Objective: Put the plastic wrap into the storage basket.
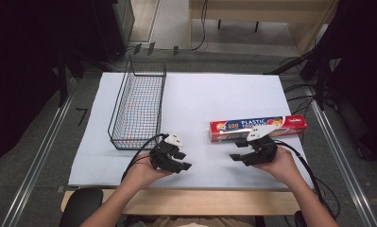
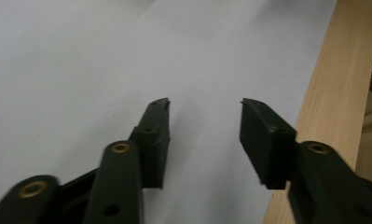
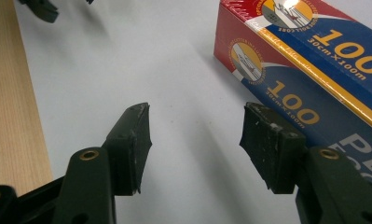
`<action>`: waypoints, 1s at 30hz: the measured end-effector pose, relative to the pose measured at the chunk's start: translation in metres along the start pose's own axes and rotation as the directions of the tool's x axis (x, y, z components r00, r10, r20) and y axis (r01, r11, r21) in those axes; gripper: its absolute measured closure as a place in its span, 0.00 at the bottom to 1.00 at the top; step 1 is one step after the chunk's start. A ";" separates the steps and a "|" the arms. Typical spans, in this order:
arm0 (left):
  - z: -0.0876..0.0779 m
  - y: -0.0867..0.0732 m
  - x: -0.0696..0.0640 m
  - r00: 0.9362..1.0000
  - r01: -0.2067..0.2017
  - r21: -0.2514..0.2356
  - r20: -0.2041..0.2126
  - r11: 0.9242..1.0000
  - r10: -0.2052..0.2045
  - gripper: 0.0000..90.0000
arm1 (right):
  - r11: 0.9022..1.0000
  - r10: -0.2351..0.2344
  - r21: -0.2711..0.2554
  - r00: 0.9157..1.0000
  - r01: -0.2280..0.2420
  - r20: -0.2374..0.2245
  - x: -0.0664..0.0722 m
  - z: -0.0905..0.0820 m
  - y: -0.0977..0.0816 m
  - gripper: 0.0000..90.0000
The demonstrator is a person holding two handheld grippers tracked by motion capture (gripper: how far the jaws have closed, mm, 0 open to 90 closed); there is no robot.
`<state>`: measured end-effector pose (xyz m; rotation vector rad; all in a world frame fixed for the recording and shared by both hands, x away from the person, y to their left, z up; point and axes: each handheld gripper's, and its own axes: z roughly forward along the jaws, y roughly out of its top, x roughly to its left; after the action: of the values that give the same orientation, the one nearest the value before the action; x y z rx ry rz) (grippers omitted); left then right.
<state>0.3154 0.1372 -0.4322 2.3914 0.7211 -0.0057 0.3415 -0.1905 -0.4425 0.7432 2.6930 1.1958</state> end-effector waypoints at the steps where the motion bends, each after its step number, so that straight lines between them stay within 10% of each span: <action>1: 0.000 0.000 0.000 1.000 -0.002 0.002 0.004 1.000 0.002 0.47 | 1.000 0.002 0.004 1.000 -0.002 0.002 0.000 0.000 0.000 0.49; 19: -0.007 -0.002 0.006 1.000 0.011 -0.023 0.016 1.000 -0.010 0.45 | 0.999 0.047 -0.008 0.999 -0.047 -0.025 -0.004 -0.003 -0.003 0.48; 23: -0.007 0.001 0.009 0.997 0.073 -0.016 0.035 0.997 -0.072 0.46 | 1.000 0.020 0.002 1.000 -0.019 -0.024 -0.002 -0.003 -0.006 0.48; 30: -0.008 0.003 0.007 0.999 0.016 -0.042 0.032 0.999 -0.015 0.45 | 1.000 0.023 -0.003 0.999 -0.023 -0.028 -0.002 -0.004 -0.008 0.49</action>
<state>0.3213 0.1431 -0.4248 2.3408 0.7180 -0.0343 0.3391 -0.1992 -0.4455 0.7641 2.7117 1.2241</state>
